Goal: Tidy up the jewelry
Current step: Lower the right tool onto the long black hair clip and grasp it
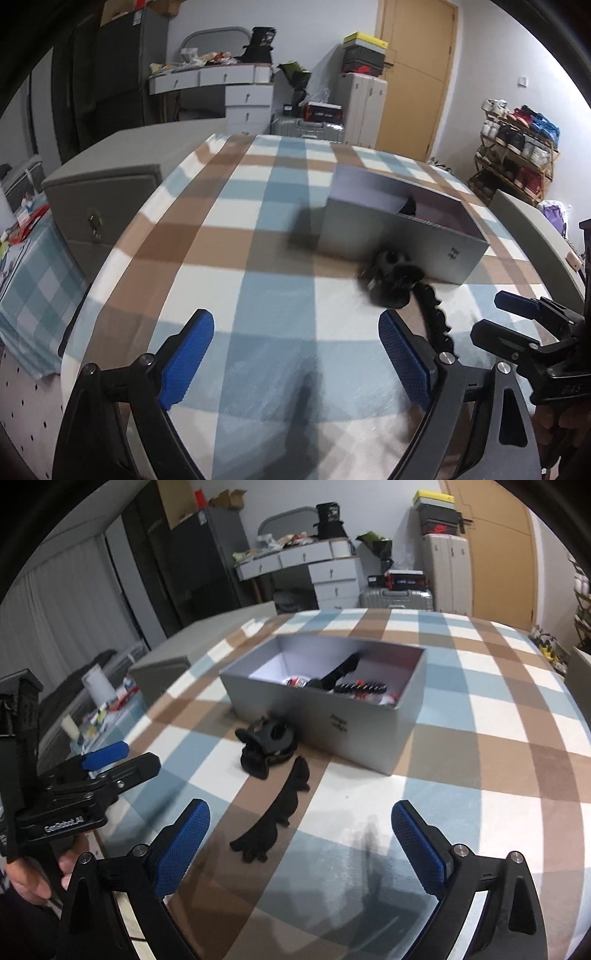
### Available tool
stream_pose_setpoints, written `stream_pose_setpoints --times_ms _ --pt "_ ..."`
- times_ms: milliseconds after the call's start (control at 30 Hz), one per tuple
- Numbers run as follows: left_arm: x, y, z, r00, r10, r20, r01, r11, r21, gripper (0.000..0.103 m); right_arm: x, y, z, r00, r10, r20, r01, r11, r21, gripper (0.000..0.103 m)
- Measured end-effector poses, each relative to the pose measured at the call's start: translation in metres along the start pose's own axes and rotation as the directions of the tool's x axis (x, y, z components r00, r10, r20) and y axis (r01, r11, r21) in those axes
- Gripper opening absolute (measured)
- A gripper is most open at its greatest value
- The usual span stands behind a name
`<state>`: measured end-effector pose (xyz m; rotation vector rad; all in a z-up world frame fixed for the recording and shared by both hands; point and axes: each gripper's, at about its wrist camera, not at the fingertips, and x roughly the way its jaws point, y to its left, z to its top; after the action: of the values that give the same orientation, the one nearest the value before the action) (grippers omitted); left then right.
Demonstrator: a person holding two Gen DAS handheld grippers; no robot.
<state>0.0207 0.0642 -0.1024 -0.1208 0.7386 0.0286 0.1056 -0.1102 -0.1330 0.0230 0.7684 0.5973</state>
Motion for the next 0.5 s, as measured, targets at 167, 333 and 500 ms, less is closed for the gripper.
stream_pose_setpoints --times_ms 167,333,500 --pt "-0.006 0.006 -0.008 1.0 -0.015 0.003 0.015 1.0 -0.007 0.088 0.013 0.008 -0.001 1.0 0.002 -0.029 -0.003 0.999 -0.033 0.098" --pt "-0.006 0.012 -0.012 0.999 -0.032 -0.011 0.032 0.999 -0.025 0.088 0.026 0.016 0.001 0.998 -0.014 -0.061 0.011 0.999 -0.053 0.084" --pt "-0.01 0.022 -0.012 0.999 -0.035 0.003 0.036 0.997 -0.071 0.088 0.034 0.022 0.0 0.996 -0.043 -0.084 0.036 0.996 -0.086 0.057"
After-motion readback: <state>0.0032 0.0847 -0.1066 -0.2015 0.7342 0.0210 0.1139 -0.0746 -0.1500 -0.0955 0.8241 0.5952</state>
